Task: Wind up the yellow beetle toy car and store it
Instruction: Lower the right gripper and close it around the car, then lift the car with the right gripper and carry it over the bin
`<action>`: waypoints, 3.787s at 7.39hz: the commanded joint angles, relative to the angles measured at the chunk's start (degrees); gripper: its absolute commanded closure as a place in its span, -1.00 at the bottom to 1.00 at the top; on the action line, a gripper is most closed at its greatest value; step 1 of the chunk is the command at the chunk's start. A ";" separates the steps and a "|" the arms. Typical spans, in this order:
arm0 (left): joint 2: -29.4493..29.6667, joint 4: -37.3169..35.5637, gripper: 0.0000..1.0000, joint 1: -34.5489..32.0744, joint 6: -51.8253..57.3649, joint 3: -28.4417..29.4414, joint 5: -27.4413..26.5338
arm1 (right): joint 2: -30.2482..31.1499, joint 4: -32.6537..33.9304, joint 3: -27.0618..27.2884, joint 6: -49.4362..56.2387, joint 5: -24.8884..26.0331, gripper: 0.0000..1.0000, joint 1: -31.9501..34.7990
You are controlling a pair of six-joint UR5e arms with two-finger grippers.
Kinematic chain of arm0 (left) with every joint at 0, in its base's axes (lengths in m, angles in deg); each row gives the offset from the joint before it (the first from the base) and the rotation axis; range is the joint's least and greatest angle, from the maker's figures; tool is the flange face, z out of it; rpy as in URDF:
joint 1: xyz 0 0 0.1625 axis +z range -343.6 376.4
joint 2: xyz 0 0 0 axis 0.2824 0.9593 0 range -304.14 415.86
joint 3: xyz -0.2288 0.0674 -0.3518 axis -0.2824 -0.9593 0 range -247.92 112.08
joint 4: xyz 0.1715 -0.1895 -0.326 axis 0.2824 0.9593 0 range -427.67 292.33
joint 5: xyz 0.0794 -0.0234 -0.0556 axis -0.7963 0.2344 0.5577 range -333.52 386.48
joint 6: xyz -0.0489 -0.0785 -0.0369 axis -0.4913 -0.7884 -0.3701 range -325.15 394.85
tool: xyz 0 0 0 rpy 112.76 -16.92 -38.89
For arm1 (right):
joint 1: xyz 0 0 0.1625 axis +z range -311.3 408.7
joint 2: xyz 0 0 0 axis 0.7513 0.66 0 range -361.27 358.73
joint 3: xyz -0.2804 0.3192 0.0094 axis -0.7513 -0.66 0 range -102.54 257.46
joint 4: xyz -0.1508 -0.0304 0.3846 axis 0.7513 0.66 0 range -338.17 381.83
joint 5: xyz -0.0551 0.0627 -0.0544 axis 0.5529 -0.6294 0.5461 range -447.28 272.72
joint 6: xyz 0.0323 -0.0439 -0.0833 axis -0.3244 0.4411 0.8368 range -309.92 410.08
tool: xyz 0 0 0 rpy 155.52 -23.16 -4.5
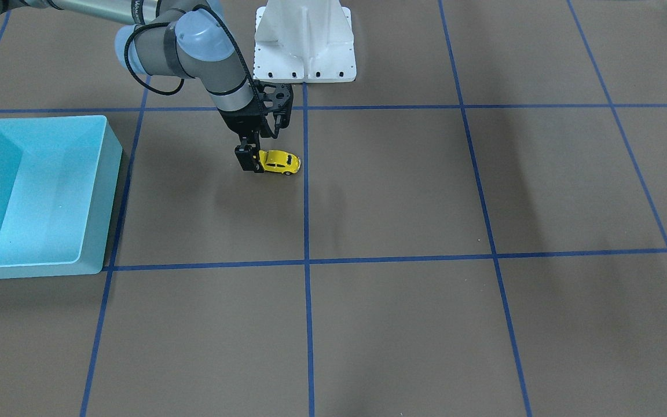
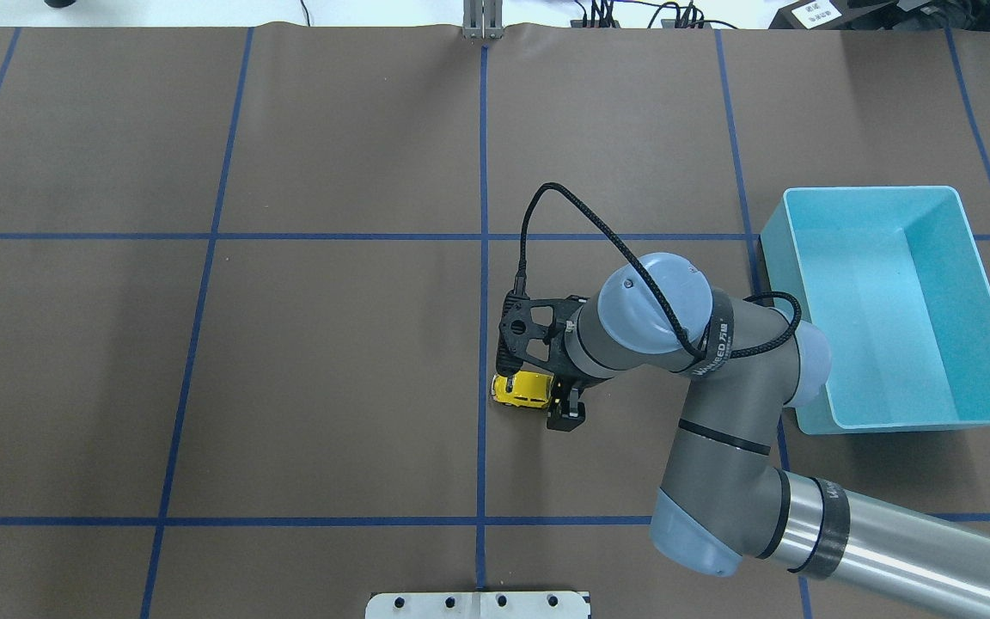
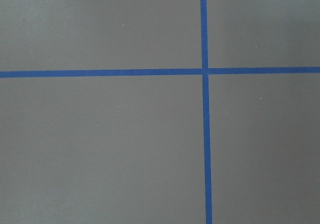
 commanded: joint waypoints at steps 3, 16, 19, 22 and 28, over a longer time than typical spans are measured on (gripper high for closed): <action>-0.02 0.03 -1.00 0.01 0.01 -0.05 0.19 | -0.51 -2.76 -2.77 -0.49 1.92 -1.00 -1.78; -0.10 0.12 -1.00 -0.08 -0.08 -0.05 0.11 | -3.23 -4.71 -3.94 -8.53 2.64 1.00 -2.39; -0.10 0.12 -1.00 -0.08 -0.08 -0.05 0.11 | -4.55 2.66 3.80 -9.11 -3.05 1.00 2.93; -0.10 0.12 -1.00 0.00 -0.08 -0.05 0.11 | -1.50 12.05 12.14 2.19 -17.89 1.00 21.71; -0.10 0.12 -1.00 0.01 -0.17 -0.05 0.11 | 28.02 18.25 23.34 40.70 -32.71 1.00 43.13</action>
